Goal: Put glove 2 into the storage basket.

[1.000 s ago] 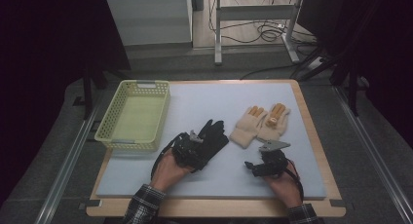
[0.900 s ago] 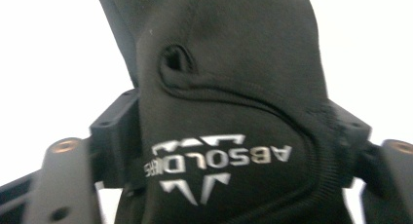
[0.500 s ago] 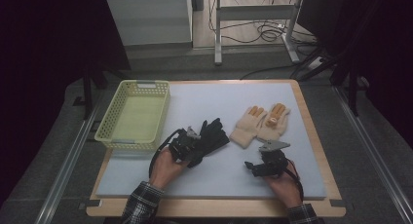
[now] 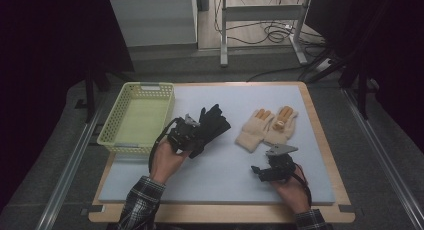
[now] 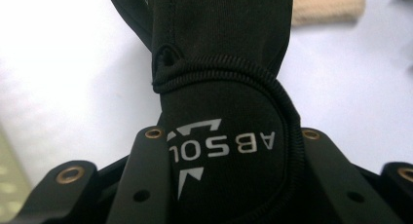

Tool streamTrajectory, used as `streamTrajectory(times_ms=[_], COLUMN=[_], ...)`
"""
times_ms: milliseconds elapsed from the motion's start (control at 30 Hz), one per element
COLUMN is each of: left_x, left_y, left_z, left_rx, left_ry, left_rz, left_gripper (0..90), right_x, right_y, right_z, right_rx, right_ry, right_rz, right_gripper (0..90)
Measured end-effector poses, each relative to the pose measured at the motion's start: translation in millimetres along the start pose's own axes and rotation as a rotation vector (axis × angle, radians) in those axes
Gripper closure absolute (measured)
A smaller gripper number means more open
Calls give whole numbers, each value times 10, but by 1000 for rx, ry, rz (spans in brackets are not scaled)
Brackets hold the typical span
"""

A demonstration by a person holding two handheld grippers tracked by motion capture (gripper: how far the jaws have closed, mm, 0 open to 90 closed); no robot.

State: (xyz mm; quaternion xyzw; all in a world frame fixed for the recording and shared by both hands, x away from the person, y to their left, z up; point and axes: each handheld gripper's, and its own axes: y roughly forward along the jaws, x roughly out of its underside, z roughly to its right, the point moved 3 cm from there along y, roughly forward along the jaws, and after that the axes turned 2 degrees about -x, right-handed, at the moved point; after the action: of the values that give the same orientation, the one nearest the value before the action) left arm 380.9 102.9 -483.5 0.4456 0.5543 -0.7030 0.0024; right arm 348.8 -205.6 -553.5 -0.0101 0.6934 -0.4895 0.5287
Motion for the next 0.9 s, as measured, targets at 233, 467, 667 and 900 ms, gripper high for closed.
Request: streamTrajectory(times_ms=[233, 467, 667, 900], left_x=[-98, -99, -26, 101], left_y=[-186, -349, -478, -599], left_z=[-195, -505, -756, -1026], left_rx=[-56, -102, -153, -206], left_ry=[-34, -81, -137, -187], left_rz=[22, 32, 54, 52], left_gripper=[651, 651, 649, 646], right_x=[0, 0, 0, -1], right_y=[0, 0, 0, 1], right_z=[0, 0, -3, -6], right_rx=[1, 2, 2, 5], right_ry=[-2, -3, -3, -5], right_rz=[1, 2, 3, 6], right_gripper=[174, 174, 174, 174])
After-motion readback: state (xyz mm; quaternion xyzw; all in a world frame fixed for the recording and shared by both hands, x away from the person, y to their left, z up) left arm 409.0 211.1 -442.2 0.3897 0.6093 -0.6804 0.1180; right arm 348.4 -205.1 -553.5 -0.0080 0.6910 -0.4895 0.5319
